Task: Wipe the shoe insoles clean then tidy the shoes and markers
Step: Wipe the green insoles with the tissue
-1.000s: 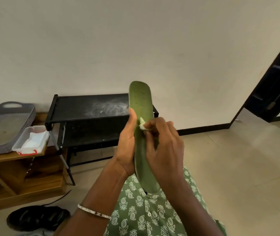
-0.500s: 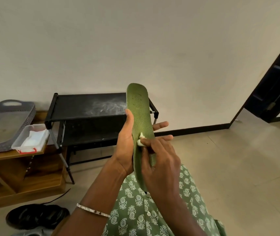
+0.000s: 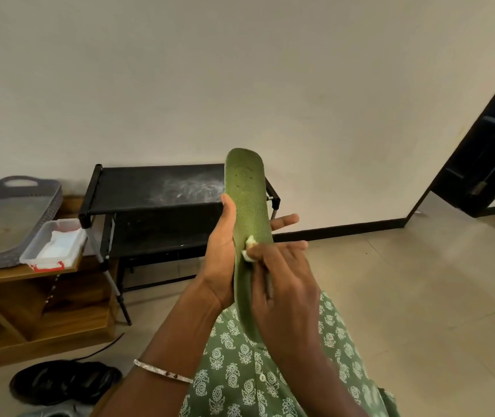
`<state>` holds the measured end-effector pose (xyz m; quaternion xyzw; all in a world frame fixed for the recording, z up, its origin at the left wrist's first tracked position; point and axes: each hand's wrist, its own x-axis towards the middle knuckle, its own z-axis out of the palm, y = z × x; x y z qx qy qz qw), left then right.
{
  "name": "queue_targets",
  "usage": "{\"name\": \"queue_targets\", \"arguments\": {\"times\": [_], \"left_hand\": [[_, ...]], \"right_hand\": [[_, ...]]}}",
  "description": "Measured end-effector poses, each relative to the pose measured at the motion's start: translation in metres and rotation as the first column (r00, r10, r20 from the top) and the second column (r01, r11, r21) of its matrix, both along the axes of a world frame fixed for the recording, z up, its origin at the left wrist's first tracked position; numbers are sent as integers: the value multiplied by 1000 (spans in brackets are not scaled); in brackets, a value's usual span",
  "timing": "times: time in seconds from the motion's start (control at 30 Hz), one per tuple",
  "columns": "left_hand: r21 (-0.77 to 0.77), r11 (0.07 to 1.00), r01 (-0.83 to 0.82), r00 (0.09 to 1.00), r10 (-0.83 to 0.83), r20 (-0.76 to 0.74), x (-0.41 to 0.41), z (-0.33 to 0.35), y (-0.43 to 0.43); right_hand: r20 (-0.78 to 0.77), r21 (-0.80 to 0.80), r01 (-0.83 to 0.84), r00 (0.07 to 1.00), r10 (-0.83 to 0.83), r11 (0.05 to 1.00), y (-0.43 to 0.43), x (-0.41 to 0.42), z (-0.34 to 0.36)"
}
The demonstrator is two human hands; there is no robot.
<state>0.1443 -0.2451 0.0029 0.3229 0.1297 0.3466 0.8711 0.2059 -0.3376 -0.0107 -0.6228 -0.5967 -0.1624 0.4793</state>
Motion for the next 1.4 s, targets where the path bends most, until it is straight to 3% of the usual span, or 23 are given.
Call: {"name": "queue_targets", "arguments": {"times": [0.43,0.7,1.07,1.23,1.4], "left_hand": [[33,996,-85,995,87,-42,0,-1,-7],[-34,999,18,1000,-17,13,-2,3,1],[16,996,-84,995,84,-45,0,0,-7],[-18,999,31,999,-31,-14,-3,1,-2],[-69,998,8,1000,-8,12,-2,2,1]], "right_hand": [[9,6,43,999,-43,999,28,15,29],[19,-17,12,1000,-12,1000,-4,-2,-7],[-1,-48,45,999,-45,998,31,16,33],[-3,-29,41,999,-41,999,12,2,8],[0,-32,-10,1000,10,999,-1,0,-8]]}}
